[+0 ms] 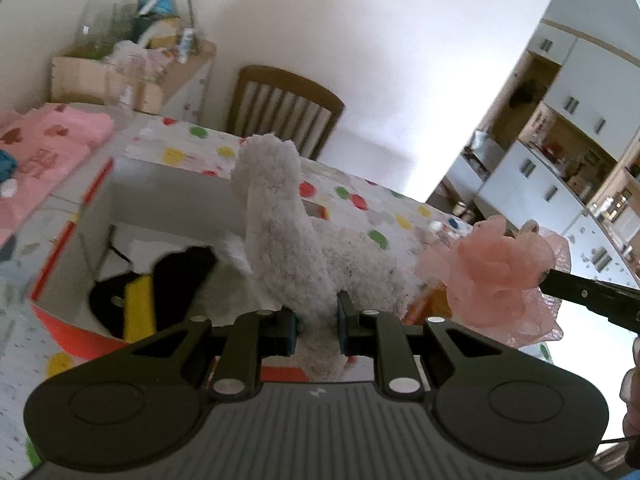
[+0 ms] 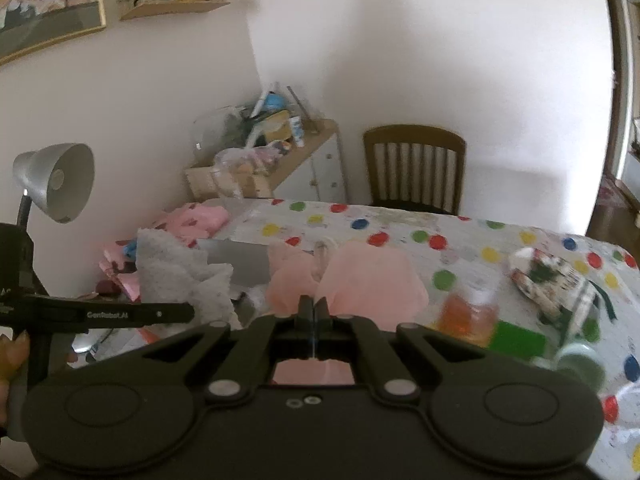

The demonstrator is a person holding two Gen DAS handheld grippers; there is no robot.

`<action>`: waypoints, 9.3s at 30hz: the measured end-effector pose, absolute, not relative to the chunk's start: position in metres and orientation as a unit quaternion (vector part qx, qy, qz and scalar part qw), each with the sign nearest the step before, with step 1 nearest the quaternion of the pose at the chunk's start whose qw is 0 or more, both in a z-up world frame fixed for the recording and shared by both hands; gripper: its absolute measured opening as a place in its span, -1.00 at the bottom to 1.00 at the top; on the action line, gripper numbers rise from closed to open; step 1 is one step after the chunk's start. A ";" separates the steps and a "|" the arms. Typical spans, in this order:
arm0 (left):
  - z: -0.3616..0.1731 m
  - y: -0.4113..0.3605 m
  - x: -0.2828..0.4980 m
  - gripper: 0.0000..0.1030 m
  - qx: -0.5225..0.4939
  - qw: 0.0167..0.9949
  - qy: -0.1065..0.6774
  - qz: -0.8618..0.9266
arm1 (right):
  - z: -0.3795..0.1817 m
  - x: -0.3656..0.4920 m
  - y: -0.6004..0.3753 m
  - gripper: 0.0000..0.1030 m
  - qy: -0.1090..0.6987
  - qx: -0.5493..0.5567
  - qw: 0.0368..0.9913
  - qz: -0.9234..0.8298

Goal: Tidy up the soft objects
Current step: 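Lift the white towel with the left tool while the right tool carries the pink puff toward the box, then lower and open the left tool in the box while the right tool releases the pink puff inside, then move both open tools from the box back over the table items, then close the left tool on the green sponge while the right tool grasps the Christmas tote bag, then lift the green sponge with the left tool while the right tool carries the tote bag to the box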

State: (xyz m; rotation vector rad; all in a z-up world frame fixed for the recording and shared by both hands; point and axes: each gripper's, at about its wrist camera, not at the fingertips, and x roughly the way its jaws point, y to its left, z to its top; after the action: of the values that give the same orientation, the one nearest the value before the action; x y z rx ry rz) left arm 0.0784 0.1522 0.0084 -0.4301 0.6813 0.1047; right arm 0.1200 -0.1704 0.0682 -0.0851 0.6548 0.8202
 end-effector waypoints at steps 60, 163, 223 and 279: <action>-0.093 0.266 0.198 -0.64 -0.061 0.859 0.498 0.099 | -0.048 0.133 0.038 -0.90 0.426 -0.147 0.770 0.452; 0.031 -0.168 0.282 1.00 0.150 0.876 0.383 -0.252 | -0.002 0.366 -0.392 0.96 0.392 -0.057 0.852 0.341; -0.180 -0.209 0.453 1.00 0.478 0.517 0.541 -0.460 | -0.138 0.502 -0.356 0.23 0.506 0.031 0.830 0.231; 0.010 -0.094 0.455 0.35 0.233 0.862 0.437 -0.113 | 0.009 0.432 -0.377 -1.00 0.337 0.073 0.909 0.235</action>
State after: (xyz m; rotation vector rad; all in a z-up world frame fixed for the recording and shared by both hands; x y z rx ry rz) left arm 0.4547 -0.0944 0.0103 0.4885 0.9157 -0.2375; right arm 0.4320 -0.3767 0.0093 0.1506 0.6951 0.4851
